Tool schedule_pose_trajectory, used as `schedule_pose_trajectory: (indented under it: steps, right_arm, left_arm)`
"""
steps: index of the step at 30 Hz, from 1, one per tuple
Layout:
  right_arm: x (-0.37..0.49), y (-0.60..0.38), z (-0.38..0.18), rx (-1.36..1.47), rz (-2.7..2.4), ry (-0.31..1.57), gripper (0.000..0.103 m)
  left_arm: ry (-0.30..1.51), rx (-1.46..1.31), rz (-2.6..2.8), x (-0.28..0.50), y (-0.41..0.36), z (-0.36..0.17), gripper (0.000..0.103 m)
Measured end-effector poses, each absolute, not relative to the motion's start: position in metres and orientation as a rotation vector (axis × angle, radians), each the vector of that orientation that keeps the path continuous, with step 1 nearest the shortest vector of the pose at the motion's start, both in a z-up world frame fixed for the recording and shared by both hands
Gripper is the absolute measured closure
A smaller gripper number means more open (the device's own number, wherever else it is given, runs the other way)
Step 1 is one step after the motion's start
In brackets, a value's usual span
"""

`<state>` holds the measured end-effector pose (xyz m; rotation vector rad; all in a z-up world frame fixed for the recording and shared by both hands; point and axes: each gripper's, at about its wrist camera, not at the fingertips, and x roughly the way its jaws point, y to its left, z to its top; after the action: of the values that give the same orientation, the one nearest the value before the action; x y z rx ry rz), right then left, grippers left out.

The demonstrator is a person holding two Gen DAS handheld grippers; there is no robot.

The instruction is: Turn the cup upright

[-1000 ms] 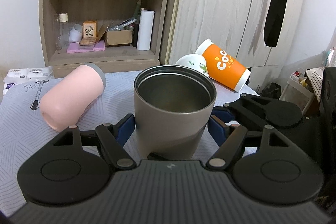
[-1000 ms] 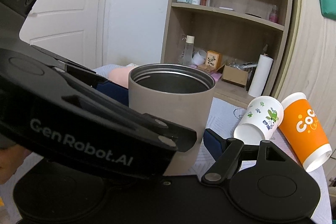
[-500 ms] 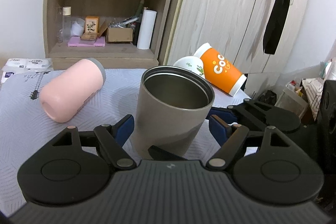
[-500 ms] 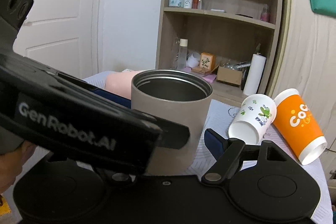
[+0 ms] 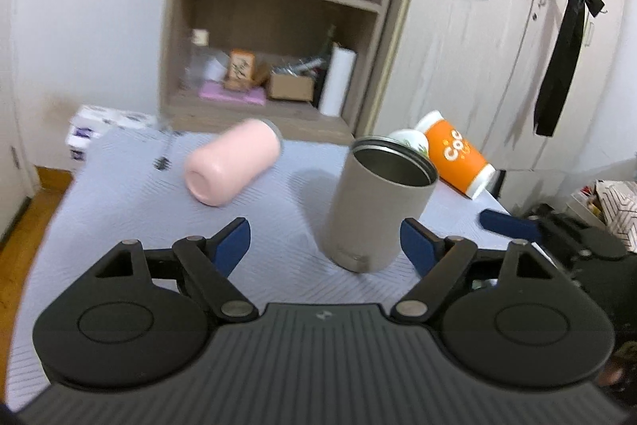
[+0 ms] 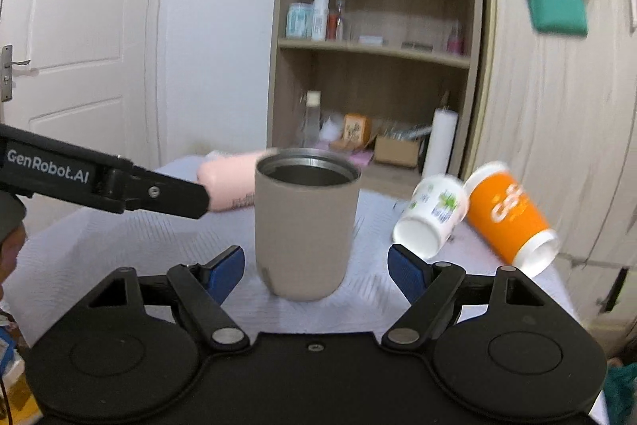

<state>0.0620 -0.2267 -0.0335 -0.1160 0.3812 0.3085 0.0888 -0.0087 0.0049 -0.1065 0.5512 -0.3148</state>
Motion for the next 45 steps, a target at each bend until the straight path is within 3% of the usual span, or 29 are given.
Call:
schedule_pose_trajectory:
  steps: [9,23,29,33,45]
  right_arm:
    - [0.015,-0.23,-0.005,-0.093,0.219,0.281,0.018]
    - [-0.017,-0.242,0.009,-0.078,0.132,0.288,0.018]
    - [-0.022,-0.243,0.013,-0.058,0.102,0.303,0.0]
    - [-0.022,-0.243,0.014,-0.051,0.096,0.325,0.0]
    - [-0.023,-0.24,0.013,-0.06,0.05,0.358,0.0]
  left_arm:
    - [0.48,-0.069,-0.228,0.041,-0.004,0.024,0.016]
    - [0.464,-0.046,-0.197,0.01,-0.002,0.031,0.015]
    - [0.45,-0.037,-0.19,0.002,0.002,0.034,0.006]
    - [0.446,-0.028,-0.182,-0.002,0.002,0.034,0.001]
    - [0.471,-0.01,-0.161,-0.004,0.003,0.033,0.0]
